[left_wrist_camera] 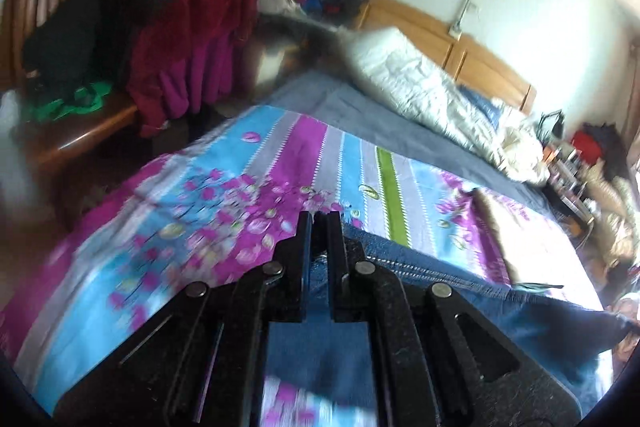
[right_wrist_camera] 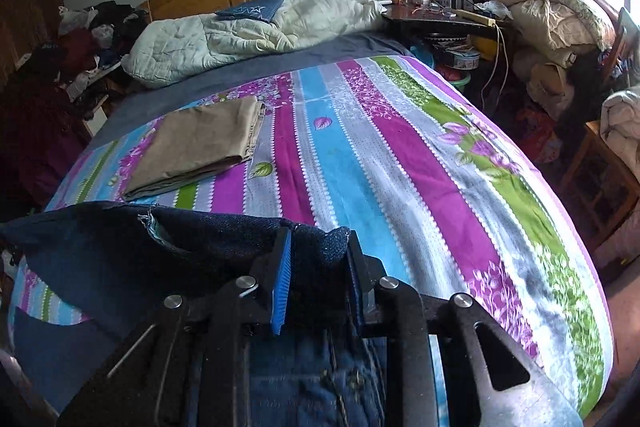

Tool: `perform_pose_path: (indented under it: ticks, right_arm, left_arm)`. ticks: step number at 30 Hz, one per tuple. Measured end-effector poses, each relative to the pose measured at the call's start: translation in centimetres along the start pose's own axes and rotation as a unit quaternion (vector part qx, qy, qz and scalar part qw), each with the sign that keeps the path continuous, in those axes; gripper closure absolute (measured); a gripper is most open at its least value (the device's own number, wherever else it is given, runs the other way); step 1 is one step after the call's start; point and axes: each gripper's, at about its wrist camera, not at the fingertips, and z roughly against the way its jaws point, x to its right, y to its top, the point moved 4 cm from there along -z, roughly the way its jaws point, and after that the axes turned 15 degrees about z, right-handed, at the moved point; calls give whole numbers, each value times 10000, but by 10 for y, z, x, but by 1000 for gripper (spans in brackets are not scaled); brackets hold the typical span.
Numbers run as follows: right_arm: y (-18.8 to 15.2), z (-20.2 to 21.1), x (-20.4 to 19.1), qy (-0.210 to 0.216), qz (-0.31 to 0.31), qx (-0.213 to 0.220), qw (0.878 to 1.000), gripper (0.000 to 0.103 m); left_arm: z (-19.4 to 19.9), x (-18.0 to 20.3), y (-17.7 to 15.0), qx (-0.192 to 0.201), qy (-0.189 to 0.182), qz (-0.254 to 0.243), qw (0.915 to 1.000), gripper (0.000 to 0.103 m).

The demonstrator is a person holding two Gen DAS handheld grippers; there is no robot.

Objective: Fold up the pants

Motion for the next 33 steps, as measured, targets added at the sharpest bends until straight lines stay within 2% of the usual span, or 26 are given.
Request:
perform_pose_path:
  ticks: [4,7,9,12,13,14,16,18,21,22,23,24,27,29,31,33]
  right_arm:
    - [-58,54,0,105,-71,-34,9999,76]
    - [-111,70,7,172,-249,-243,9992,75]
    - [-146,67,13,194,-387,-438,9981,74]
    - [-195,52,18,264,-636,-919,9934,69]
    - [-208,48,20,224,-757,-1071,9911,66]
    - [-219,46,23,219,-980,-1132,9885,57]
    - [-238,49,28,283,-1537,-1103,9815,48]
    - [-247,53,30,467,-2073,-952,9725,46]
    - [-248,57,22,894,-2432,-726,9631,39]
    - [-246,60,20,1012,-2501,-624,9609,39]
    - [-243,62,18,1045,-2548,-549,9598,39]
    - [-242,65,18,1071,-2594,-479,9586,39]
    - [-239,74,20,1038,-2646,-345,9581,39]
    - [-239,80,21,992,-2622,-289,9595,39]
    - [-238,90,22,963,-2565,-165,9616,39]
    - [-233,100,21,949,-2365,-28,9670,39]
  left_arm:
    - [83,-22,-28,178,-216,347,9990,99]
    - [136,-51,-63,257,-157,657,9974,103]
    - [157,-77,-92,272,33,831,9962,103]
    - [178,-136,-141,178,572,1485,9871,103]
    - [184,-155,-161,90,886,1656,9822,103]
    - [186,-164,-173,12,1043,1778,9785,103]
    - [187,-168,-196,-266,985,2126,9718,103]
    - [184,-152,-204,-399,759,2267,9702,103]
    - [164,-121,-196,-568,128,2585,9643,95]
    - [152,-113,-190,-650,-25,2715,9602,77]
    - [139,-107,-185,-738,-107,2836,9560,51]
    - [124,-102,-178,-798,-255,3003,9502,44]
    - [99,-104,-169,-910,-480,3333,9372,40]
    - [82,-111,-168,-1041,-299,3527,9294,40]
    - [71,-119,-174,-1168,-190,3791,9178,42]
    - [71,-119,-174,-1048,-293,3927,9132,42]
